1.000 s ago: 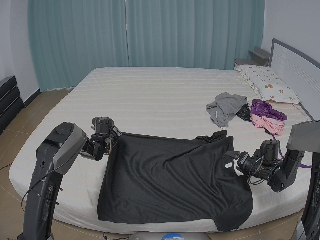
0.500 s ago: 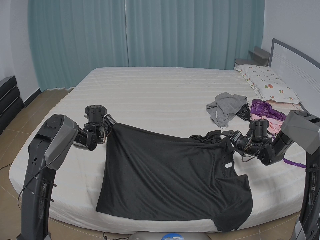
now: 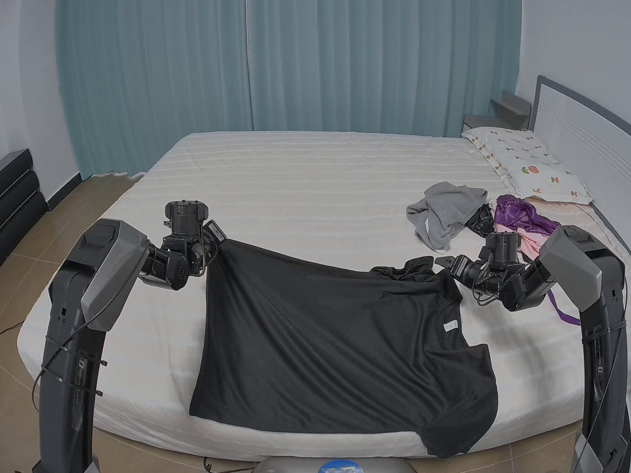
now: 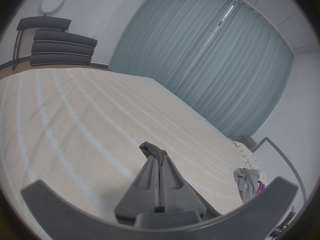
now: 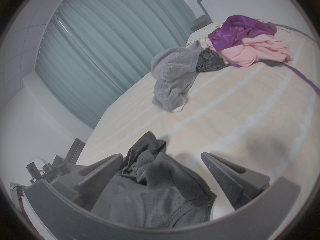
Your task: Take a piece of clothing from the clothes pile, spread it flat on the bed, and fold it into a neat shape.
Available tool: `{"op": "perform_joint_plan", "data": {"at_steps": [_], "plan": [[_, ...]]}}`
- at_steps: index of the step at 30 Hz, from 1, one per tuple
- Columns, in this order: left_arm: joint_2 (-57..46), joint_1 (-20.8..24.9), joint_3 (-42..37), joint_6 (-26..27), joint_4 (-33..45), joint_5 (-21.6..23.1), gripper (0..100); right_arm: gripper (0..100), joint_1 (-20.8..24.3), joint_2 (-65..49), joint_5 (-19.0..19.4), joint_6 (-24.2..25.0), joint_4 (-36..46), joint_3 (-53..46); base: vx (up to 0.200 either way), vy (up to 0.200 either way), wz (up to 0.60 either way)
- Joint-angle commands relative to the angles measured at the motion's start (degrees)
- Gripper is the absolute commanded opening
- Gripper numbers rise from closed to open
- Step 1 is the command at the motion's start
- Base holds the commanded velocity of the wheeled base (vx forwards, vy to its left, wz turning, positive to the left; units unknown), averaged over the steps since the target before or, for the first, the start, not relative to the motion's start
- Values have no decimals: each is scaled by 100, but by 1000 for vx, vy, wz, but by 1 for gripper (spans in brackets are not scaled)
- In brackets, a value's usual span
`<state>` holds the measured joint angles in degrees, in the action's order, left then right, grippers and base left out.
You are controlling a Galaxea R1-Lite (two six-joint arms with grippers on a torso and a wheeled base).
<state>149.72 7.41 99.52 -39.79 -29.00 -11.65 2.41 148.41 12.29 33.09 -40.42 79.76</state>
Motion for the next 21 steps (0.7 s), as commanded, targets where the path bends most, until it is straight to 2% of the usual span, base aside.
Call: {"op": "perform_joint_plan", "data": {"at_steps": [1,3,4,13,18,21], "plan": [[-49,32,-12,-2,17,-30,0,100,22,127,160,-39,149,277,0,0,0],[-40,32,-12,-2,79,-30,0,100,57,118,195,-39,237,347,0,0,0],[-40,32,-12,-2,88,-30,0,0,57,118,204,-48,246,365,0,0,0],[4,6,14,-2,158,-109,0,0,137,118,257,-303,544,479,0,0,0],[-22,-64,76,6,158,-127,0,0,75,92,169,-215,553,813,0,0,0],[-22,-126,76,6,158,-127,0,0,22,-31,81,-4,518,953,0,0,0]]}}
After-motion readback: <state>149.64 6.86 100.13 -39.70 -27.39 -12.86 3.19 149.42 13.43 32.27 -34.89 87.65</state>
